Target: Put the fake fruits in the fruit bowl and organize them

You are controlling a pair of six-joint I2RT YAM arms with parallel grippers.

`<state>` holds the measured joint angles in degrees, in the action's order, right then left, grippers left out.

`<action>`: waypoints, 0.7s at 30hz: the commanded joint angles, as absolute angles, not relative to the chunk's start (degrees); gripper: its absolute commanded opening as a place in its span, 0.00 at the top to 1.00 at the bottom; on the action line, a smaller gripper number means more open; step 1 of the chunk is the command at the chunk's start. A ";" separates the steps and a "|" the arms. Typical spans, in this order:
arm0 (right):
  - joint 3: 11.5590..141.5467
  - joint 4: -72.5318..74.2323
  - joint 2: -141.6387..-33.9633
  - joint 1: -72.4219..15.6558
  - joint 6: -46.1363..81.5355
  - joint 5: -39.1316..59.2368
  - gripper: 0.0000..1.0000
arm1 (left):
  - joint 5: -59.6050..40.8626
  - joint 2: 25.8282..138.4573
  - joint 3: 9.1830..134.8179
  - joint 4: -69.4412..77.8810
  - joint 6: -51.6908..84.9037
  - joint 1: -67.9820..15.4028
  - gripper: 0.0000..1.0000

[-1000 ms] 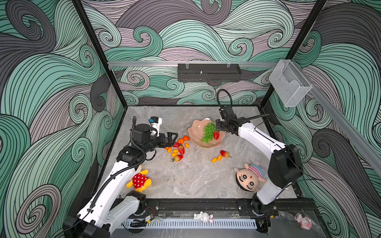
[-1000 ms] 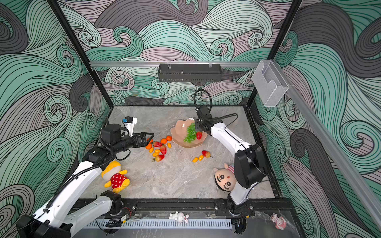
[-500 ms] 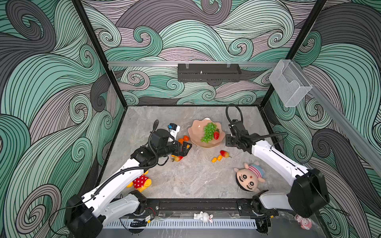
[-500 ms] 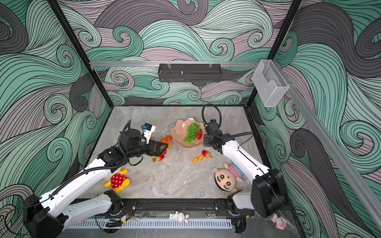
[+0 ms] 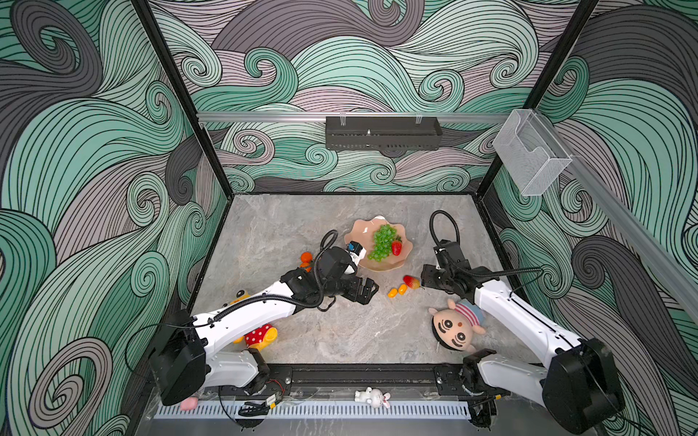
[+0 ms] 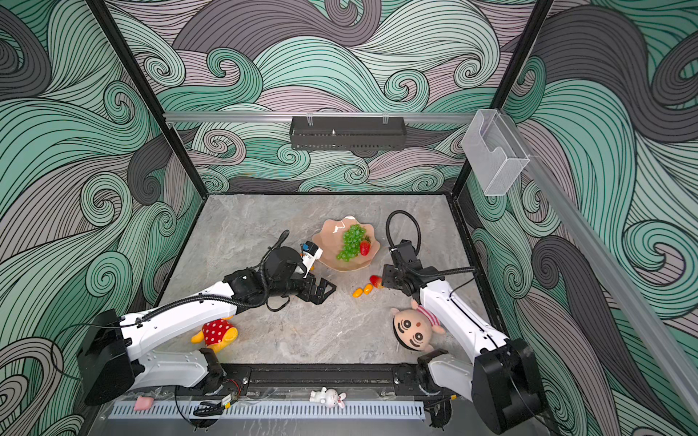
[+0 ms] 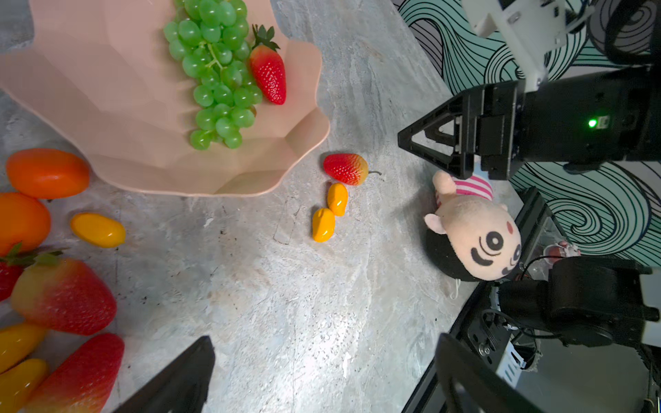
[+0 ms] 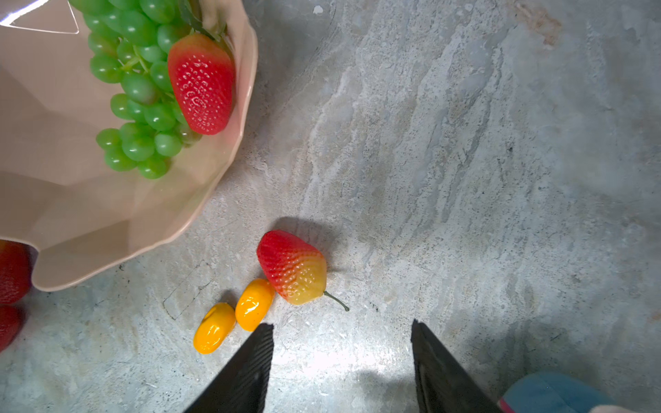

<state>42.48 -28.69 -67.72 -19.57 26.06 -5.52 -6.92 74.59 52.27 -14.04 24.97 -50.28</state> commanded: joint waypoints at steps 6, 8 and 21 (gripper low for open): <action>43.32 -25.58 -73.62 -17.49 27.24 4.98 0.40 | -4.82 79.76 56.60 -11.28 24.86 -52.68 0.01; 43.98 -25.97 -75.31 -17.33 27.42 4.51 0.42 | -4.82 80.73 57.35 -11.08 24.71 -52.95 0.02; 45.00 -28.89 -79.76 -16.03 22.26 6.91 0.37 | -6.88 83.01 57.75 -10.64 25.07 -53.24 0.01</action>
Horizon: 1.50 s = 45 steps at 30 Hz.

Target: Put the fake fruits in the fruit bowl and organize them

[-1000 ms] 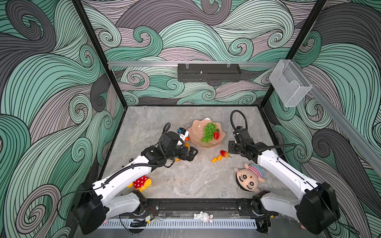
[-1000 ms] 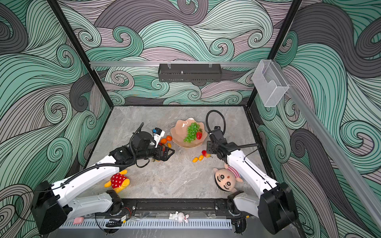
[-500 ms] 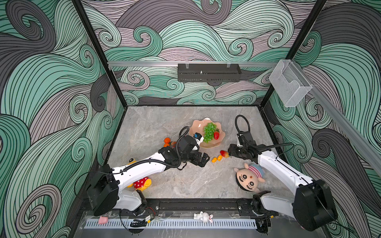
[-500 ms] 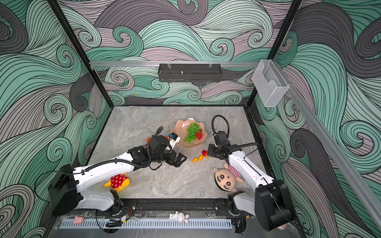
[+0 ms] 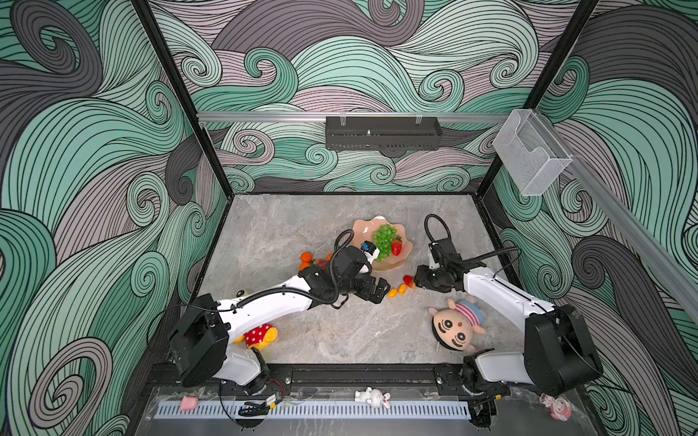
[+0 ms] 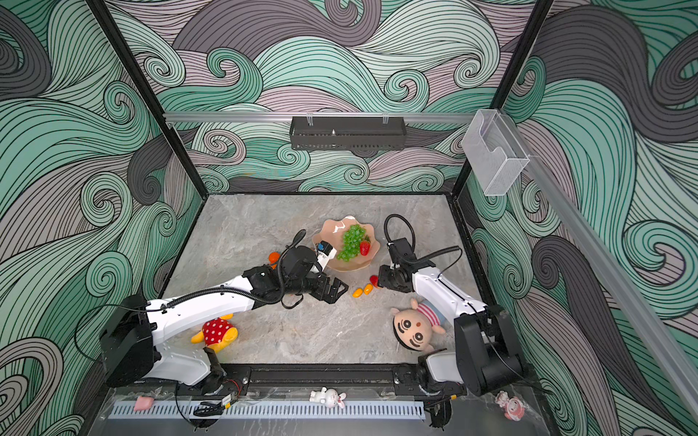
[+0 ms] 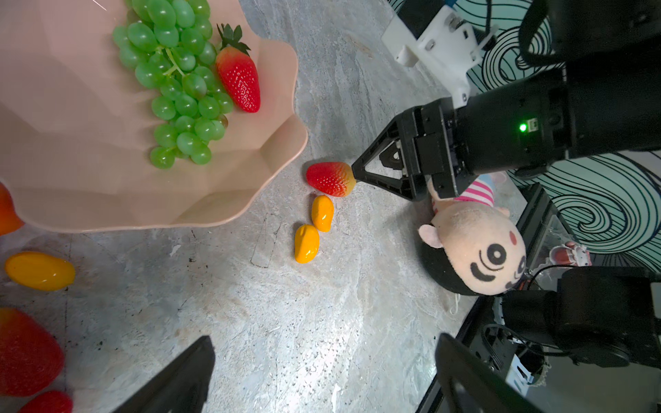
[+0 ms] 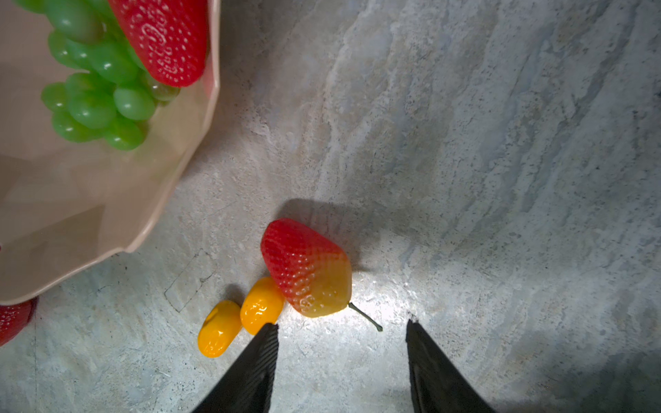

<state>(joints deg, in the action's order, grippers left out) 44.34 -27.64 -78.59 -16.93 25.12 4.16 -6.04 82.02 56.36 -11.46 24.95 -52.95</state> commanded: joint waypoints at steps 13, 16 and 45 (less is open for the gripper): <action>48.60 -30.32 -87.70 -13.78 17.27 15.65 0.34 | -7.65 82.63 57.13 -10.55 25.30 -53.36 0.02; 48.67 -31.44 -88.80 -13.79 16.97 16.86 0.34 | -7.70 82.95 57.18 -10.77 25.59 -53.42 0.02; 48.25 -32.40 -91.01 -13.87 16.22 20.39 0.79 | -8.97 84.20 57.44 -11.10 25.90 -53.44 0.02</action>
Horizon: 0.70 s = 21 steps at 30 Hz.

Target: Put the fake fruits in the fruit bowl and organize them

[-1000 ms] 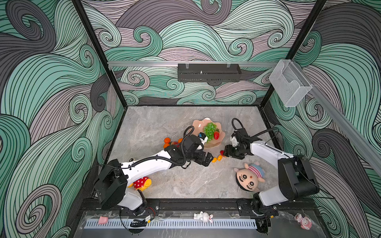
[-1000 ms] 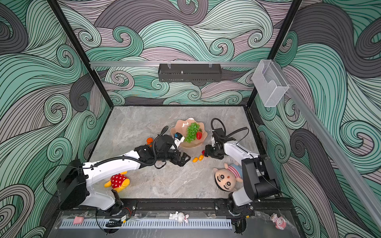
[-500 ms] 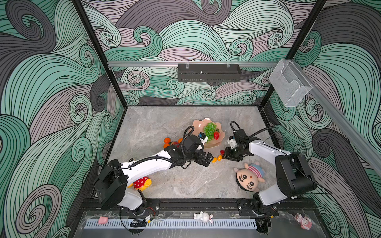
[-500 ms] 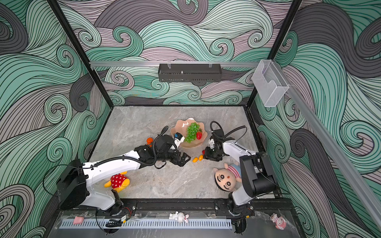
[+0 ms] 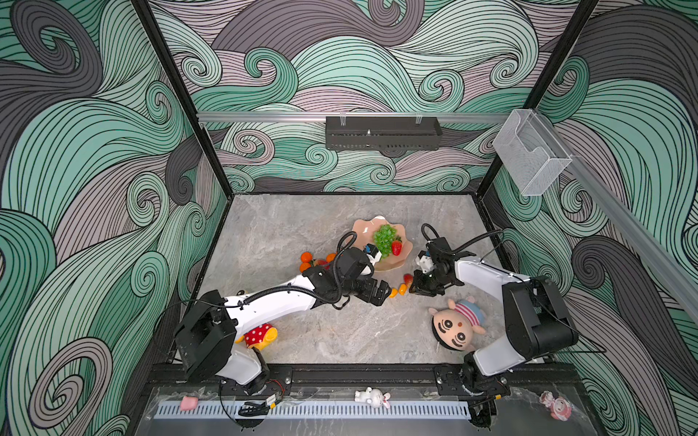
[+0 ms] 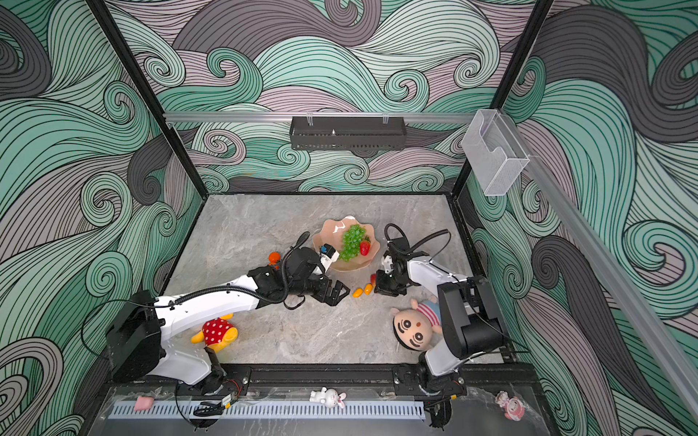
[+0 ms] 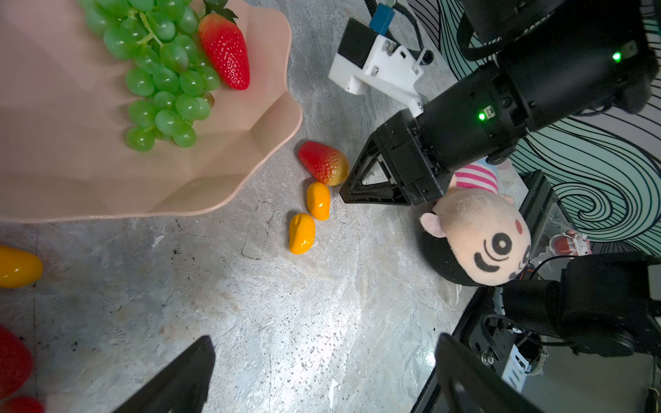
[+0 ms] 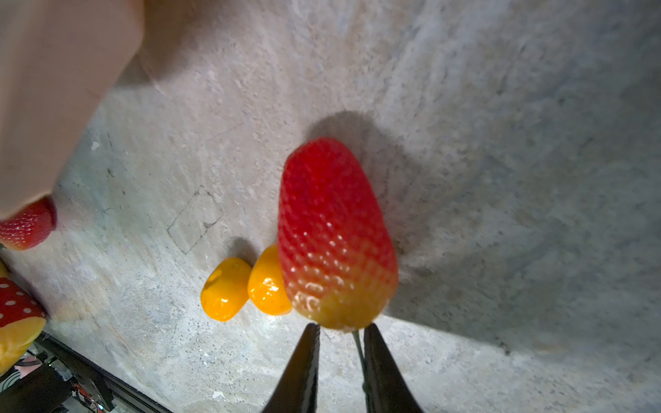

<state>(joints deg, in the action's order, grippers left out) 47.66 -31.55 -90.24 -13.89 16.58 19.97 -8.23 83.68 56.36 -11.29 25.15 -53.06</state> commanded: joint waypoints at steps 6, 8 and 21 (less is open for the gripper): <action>48.41 -32.52 -91.69 -13.84 16.26 20.41 0.87 | -8.79 83.78 57.30 -11.12 25.90 -53.38 0.02; 48.43 -32.51 -91.74 -13.85 16.26 20.29 0.90 | -8.79 83.68 57.14 -11.08 25.86 -53.44 0.02; 46.38 -33.12 -86.90 -13.80 18.48 15.13 1.00 | -8.70 83.06 56.95 -10.56 25.78 -53.43 0.01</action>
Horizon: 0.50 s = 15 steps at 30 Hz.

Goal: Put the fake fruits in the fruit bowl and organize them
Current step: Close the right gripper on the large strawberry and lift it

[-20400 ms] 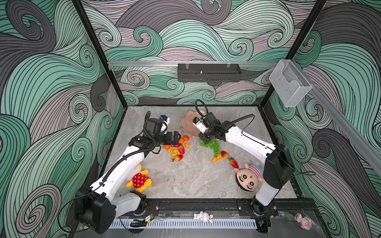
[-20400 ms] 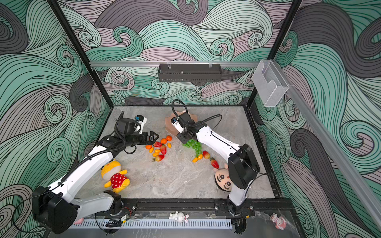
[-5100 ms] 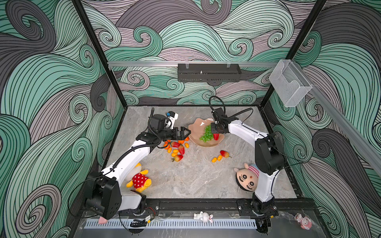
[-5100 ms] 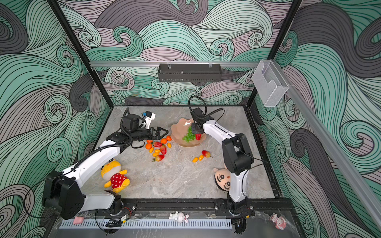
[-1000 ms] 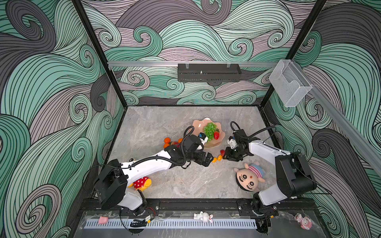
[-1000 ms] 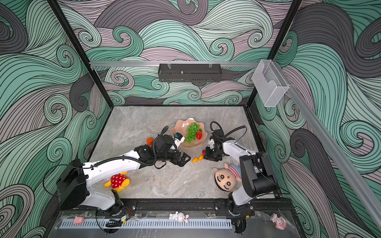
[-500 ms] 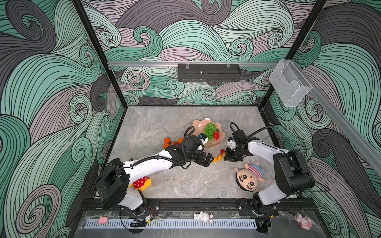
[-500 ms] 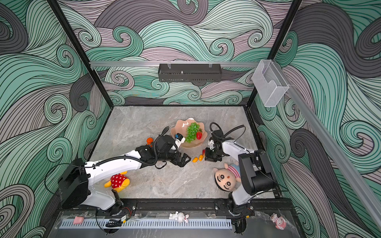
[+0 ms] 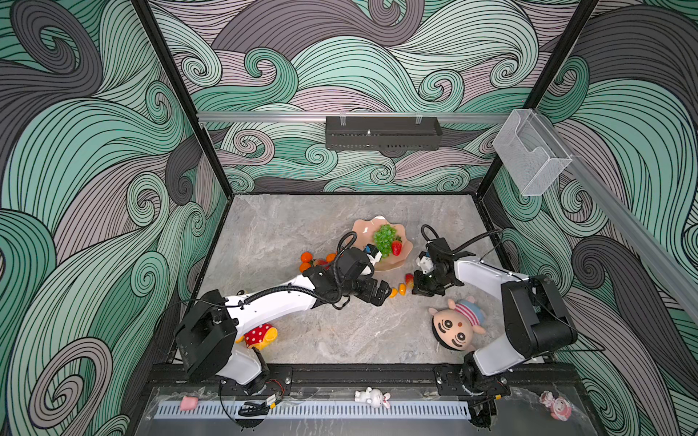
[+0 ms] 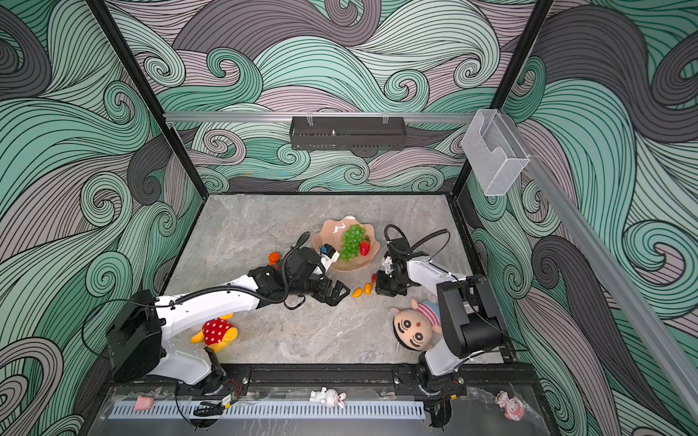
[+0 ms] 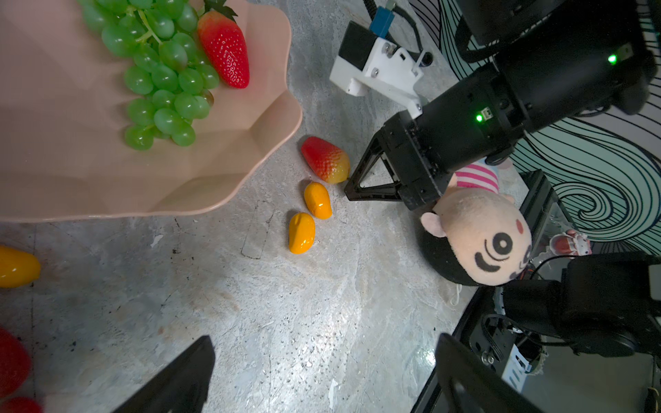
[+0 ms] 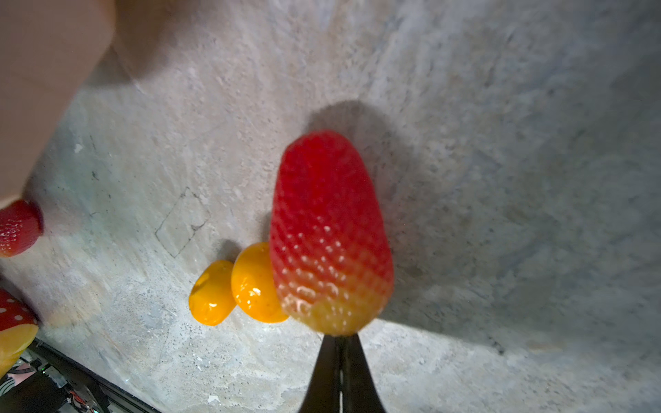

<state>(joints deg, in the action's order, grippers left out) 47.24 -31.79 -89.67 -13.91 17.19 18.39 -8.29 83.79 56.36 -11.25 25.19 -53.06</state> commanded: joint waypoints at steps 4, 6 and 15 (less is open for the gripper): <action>45.19 -33.22 -83.73 -13.80 20.30 10.82 1.00 | -8.06 81.92 56.27 -10.16 25.57 -53.43 0.01; 44.78 -33.61 -81.89 -13.82 21.53 7.94 1.00 | -7.44 80.55 55.59 -9.76 25.41 -53.37 0.02; 42.98 -33.95 -71.24 -13.85 23.25 -0.47 1.00 | -3.36 73.24 53.21 -8.72 25.49 -53.41 0.01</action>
<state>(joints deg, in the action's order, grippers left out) 43.62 -33.26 -74.52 -13.91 22.13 3.97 -6.39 76.58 54.04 -10.09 25.17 -53.06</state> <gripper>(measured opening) 0.028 0.986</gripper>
